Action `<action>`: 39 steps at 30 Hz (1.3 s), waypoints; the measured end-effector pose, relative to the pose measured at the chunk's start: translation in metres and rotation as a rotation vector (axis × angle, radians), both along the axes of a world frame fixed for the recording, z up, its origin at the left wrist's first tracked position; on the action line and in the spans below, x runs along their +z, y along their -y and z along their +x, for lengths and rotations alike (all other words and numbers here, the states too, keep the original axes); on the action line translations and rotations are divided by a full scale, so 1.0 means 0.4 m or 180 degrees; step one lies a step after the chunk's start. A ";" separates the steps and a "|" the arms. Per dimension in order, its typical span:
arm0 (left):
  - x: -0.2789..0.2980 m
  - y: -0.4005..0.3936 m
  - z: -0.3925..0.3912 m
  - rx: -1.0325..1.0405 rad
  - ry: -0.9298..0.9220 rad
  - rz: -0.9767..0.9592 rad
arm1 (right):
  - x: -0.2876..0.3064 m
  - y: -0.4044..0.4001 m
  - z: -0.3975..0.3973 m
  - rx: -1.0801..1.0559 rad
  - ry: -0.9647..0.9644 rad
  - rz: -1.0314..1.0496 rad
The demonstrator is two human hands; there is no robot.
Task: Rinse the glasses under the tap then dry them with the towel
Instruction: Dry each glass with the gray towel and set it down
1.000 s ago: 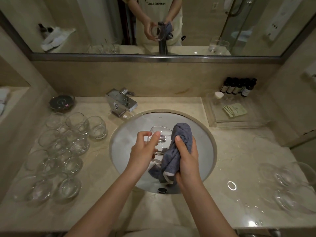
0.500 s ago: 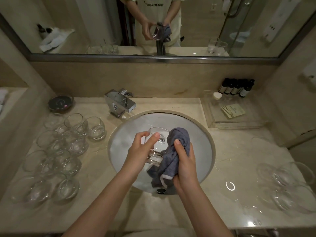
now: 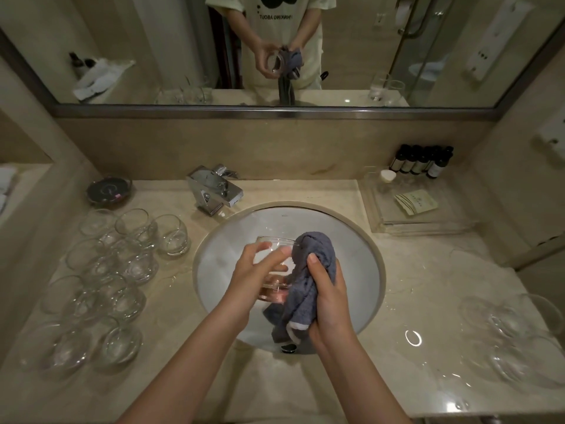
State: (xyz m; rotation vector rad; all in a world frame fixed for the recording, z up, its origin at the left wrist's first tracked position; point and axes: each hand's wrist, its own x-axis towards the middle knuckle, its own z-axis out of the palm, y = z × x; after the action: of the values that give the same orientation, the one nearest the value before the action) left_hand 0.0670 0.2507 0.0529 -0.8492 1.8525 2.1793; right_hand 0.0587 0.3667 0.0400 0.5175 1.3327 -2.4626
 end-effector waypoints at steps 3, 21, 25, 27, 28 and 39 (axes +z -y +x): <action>0.006 0.003 0.004 -0.0066 0.0046 0.0570 | -0.001 -0.003 -0.007 0.0001 0.0033 -0.0054; 0.004 0.015 -0.004 -0.0084 -0.0516 -0.0437 | -0.017 -0.003 -0.005 -0.0005 0.0119 -0.0128; 0.003 0.021 -0.004 -0.0287 -0.0268 -0.0254 | -0.024 0.001 -0.003 -0.0048 0.0281 -0.0243; 0.002 0.019 -0.004 -0.0264 -0.0024 -0.0253 | -0.030 -0.002 -0.002 -0.0065 0.0227 -0.0167; 0.000 0.016 -0.003 -0.0248 0.0043 -0.0183 | -0.029 -0.007 -0.002 -0.0036 0.0185 -0.0153; 0.014 0.088 -0.013 -0.0590 -0.0242 0.0196 | 0.023 -0.083 -0.020 0.0755 -0.1639 0.1645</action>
State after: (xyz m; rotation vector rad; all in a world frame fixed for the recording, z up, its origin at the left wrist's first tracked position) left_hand 0.0616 0.2156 0.0585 -0.5658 1.8074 2.1680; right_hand 0.0507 0.3998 0.0493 -0.1947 2.1101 -2.1166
